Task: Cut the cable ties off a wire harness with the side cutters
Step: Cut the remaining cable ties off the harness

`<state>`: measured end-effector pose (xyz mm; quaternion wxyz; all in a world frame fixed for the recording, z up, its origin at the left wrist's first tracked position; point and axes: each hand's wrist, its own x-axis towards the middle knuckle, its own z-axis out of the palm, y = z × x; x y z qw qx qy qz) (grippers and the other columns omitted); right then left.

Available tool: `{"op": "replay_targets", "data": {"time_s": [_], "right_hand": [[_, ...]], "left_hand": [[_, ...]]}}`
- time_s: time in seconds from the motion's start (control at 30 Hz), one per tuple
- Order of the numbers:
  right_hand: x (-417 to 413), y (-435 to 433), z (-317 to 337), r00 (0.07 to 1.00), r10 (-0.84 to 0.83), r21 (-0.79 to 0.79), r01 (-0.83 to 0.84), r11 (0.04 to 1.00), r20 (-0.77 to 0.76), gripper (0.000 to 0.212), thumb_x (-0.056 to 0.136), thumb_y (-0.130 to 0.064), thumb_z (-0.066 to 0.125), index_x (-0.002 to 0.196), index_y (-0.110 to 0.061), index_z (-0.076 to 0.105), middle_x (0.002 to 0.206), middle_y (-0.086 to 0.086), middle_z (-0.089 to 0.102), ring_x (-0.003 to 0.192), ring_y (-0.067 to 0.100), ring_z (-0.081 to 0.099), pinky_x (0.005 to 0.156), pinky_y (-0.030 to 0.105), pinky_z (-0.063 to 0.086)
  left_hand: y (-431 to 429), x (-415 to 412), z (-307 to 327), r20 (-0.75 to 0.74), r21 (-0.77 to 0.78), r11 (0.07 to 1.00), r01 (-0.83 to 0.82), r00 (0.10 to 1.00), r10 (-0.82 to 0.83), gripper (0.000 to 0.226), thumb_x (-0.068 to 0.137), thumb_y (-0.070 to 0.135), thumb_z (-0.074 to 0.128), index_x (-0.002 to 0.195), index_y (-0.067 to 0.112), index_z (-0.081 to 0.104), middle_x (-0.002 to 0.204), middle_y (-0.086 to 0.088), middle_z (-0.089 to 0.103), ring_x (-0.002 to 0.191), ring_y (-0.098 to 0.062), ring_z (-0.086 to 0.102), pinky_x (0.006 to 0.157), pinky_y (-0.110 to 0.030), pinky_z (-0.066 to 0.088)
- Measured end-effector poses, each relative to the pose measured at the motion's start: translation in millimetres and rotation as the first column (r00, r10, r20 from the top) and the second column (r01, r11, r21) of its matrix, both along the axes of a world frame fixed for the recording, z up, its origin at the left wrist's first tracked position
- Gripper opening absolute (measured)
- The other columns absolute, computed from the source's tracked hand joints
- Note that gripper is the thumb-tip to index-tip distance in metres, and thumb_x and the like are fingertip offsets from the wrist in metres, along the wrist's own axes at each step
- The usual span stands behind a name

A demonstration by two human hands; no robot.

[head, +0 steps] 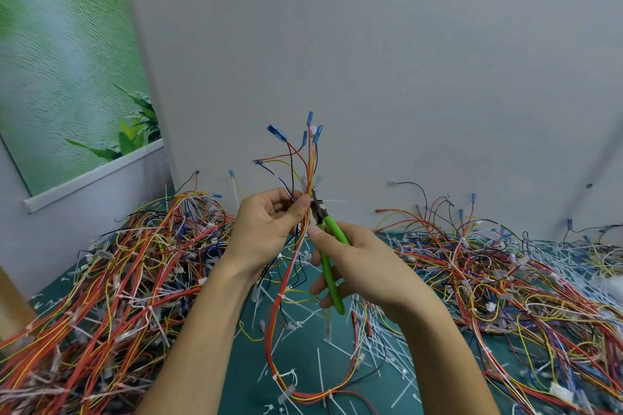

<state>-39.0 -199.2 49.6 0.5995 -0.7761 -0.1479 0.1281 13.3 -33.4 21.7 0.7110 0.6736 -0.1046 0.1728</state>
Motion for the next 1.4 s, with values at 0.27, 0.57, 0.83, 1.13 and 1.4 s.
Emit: {"op": "replay_targets", "data": {"time_s": [0.27,0.57,0.83,1.13,1.4], "right_hand": [[7.9,-2.6,-9.9,0.989,-0.097,-0.014,0.1,0.995,0.109,0.034,0.103,-0.04,0.059,0.101,-0.006,0.059,0.077,0.008,0.053,0.053,0.023,0.054,0.052,0.038,0.047],[4.7,-2.1,-5.9,0.997,-0.023,0.036,0.02,0.999,0.07,0.037,0.101,-0.044,0.062,0.1,-0.007,0.058,0.084,0.009,0.054,0.057,0.019,0.06,0.053,0.036,0.054],[2.4,-0.4,-3.9,0.998,0.012,-0.009,-0.012,1.0,0.055,0.031,0.101,-0.042,0.062,0.101,-0.011,0.059,0.089,0.007,0.061,0.063,0.022,0.067,0.062,0.046,0.063],[5.3,-3.4,-8.9,0.994,-0.068,0.003,0.068,0.998,0.089,0.036,0.101,-0.044,0.061,0.101,-0.008,0.061,0.072,-0.001,0.059,0.053,0.026,0.059,0.05,0.038,0.048],[0.5,1.2,-1.8,1.0,0.019,-0.018,-0.019,1.0,-0.001,0.039,0.1,-0.052,0.057,0.103,-0.013,0.059,0.096,0.01,0.062,0.07,0.026,0.072,0.066,0.049,0.065]], "left_hand": [[-0.6,-2.2,2.6,0.022,-0.003,1.0,-0.016,1.0,0.016,0.018,0.079,0.031,0.072,0.092,0.018,0.072,0.077,0.009,0.075,0.074,-0.004,0.069,0.067,-0.017,0.055],[0.8,-1.6,1.8,0.032,-0.015,1.0,-0.009,0.999,0.009,0.023,0.077,0.034,0.073,0.094,0.019,0.073,0.082,0.007,0.076,0.08,-0.005,0.071,0.07,-0.018,0.055],[6.4,-2.8,1.2,0.031,-0.012,1.0,0.018,0.999,-0.017,0.021,0.075,0.032,0.074,0.092,0.019,0.074,0.081,0.006,0.077,0.077,-0.006,0.071,0.072,-0.017,0.055],[8.8,-4.3,4.0,0.063,-0.014,1.0,0.022,0.998,-0.021,0.021,0.074,0.031,0.075,0.092,0.021,0.073,0.082,0.007,0.077,0.076,-0.005,0.071,0.069,-0.015,0.054],[7.6,-1.8,0.8,0.023,0.037,0.999,0.027,0.999,-0.028,0.017,0.076,0.031,0.074,0.09,0.02,0.073,0.08,0.008,0.077,0.073,-0.002,0.07,0.065,-0.014,0.053]]}}
